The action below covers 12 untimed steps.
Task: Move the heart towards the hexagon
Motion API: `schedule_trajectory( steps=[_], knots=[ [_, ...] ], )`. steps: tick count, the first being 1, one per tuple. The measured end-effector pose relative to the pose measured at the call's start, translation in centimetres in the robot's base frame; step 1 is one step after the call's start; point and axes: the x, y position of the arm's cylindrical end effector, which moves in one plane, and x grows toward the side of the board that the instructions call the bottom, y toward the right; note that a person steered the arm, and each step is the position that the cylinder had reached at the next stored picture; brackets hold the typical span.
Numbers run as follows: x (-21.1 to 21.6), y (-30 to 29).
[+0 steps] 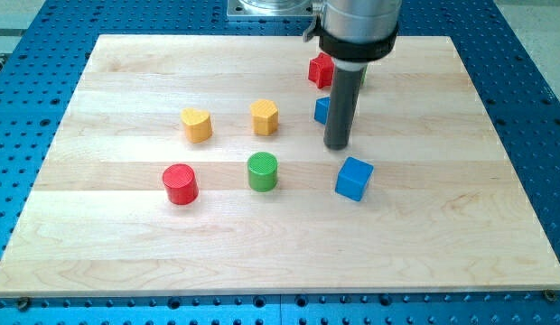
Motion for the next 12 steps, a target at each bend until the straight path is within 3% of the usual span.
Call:
schedule_trajectory(
  steps=[1, 3, 4, 5, 6, 7, 10, 11, 12],
  knots=[
    [1.1, -2.0],
    [1.9, -13.7],
    [0.1, -15.0],
    [1.6, -20.3],
    [-1.3, -22.2],
    [-3.0, -20.7],
    [-1.6, -16.8],
    [1.2, -13.1],
    [-0.2, -6.0]
  ],
)
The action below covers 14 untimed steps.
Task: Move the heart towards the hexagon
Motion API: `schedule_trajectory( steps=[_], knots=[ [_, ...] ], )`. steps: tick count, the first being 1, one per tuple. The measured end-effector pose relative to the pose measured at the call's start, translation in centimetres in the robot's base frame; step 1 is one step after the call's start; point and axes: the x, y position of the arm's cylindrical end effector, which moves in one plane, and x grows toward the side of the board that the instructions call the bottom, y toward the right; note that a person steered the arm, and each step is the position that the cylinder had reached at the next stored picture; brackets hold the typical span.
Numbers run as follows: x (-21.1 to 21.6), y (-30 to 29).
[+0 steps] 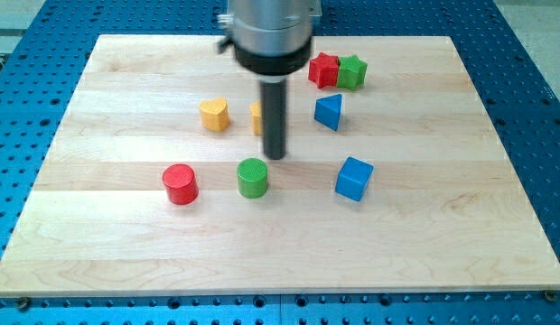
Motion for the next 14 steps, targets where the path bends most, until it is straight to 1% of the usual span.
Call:
schedule_trajectory(
  steps=[1, 2, 3, 4, 5, 7, 8, 9, 10, 11, 12, 13, 14],
  knots=[
    [0.3, -5.4],
    [0.2, -15.1],
    [-6.5, -18.1],
    [-9.9, -14.2],
    [-9.1, -10.0],
    [-7.9, -10.8],
    [-8.3, -18.6],
    [-3.1, -20.8],
    [-2.3, -12.3],
    [-1.7, -6.8],
    [-1.7, -6.4],
    [-1.4, -4.8],
    [-1.5, -1.5]
  ],
)
